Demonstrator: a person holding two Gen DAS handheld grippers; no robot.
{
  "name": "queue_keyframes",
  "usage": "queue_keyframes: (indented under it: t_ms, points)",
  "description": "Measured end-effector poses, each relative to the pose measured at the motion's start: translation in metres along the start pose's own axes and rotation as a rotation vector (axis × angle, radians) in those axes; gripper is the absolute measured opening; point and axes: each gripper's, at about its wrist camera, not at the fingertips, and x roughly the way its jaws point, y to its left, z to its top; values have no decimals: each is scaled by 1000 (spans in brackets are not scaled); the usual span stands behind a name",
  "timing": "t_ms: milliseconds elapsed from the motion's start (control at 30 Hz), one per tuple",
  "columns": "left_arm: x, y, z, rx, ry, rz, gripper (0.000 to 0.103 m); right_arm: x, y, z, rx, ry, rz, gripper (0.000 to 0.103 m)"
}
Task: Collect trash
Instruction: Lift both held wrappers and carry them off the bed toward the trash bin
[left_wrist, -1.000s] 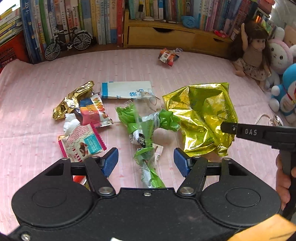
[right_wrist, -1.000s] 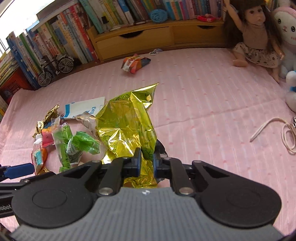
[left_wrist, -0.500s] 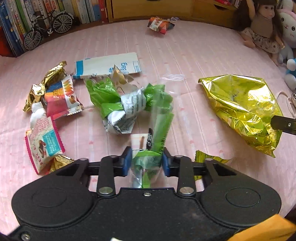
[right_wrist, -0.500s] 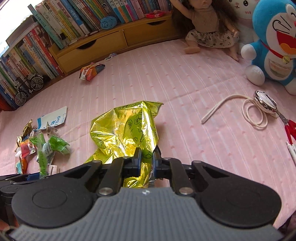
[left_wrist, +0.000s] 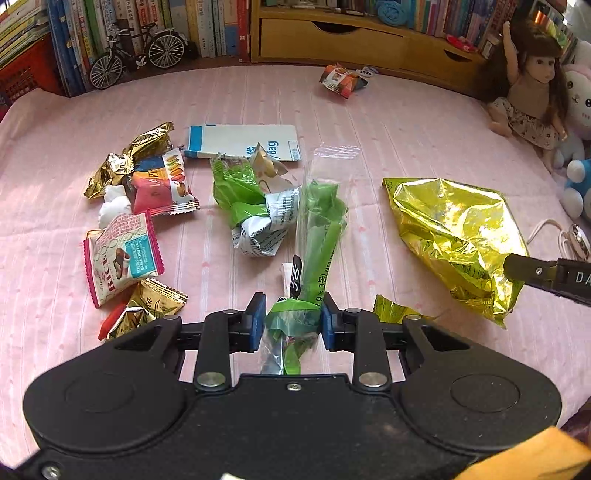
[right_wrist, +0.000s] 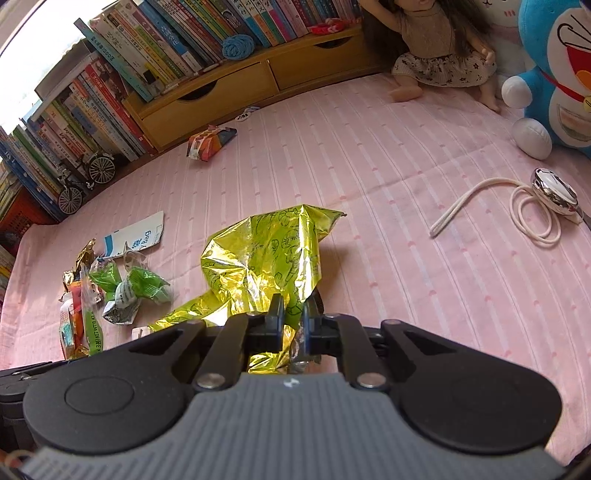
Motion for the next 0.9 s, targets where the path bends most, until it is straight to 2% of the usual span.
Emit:
queue_keyframes:
  t_ms: [67, 100, 233, 267, 300, 333, 367, 400, 433, 467, 600, 733, 833, 900]
  points:
    - [-2, 5, 3, -37, 5, -17, 31, 0, 0, -1, 6, 1, 7, 14]
    - [-4, 6, 4, -49, -9, -2, 35, 0, 0, -2, 6, 4, 9, 14]
    - [-9, 5, 0, -28, -33, 37, 52, -2, -3, -7, -2, 17, 2, 14]
    - [-9, 5, -2, -23, -26, 41, 60, -2, -4, -8, -2, 23, 0, 15]
    - [-8, 4, -5, -19, -17, 48, 67, -2, -5, -8, -9, 33, 4, 18]
    - [-6, 4, -7, -15, -10, 54, 70, -2, -5, -8, -26, 46, 13, 22]
    - [-4, 3, -10, -10, -6, 59, 72, -2, -5, -8, -42, 52, 22, 41]
    - [-1, 2, -13, -6, -3, 66, 72, -2, -4, -8, -53, 47, 21, 51]
    - [0, 1, -14, -5, 0, 73, 71, -4, -4, -8, -57, 27, 10, 74]
    - [4, 1, -16, -4, -1, 81, 65, -7, -3, -7, -60, -1, -1, 84]
    - [18, 0, -17, 7, 36, 92, 37, -10, 10, -5, -175, -44, -22, 84]
    - [22, 4, -19, -14, 45, 88, 34, -12, 31, -13, -318, -29, 37, 84]
    - [16, 4, -20, -22, 22, 74, 32, -13, 49, -24, -425, 5, 108, 84]
    - [11, 3, -19, -20, 6, 75, 32, -11, 65, -35, -535, 13, 115, 85]
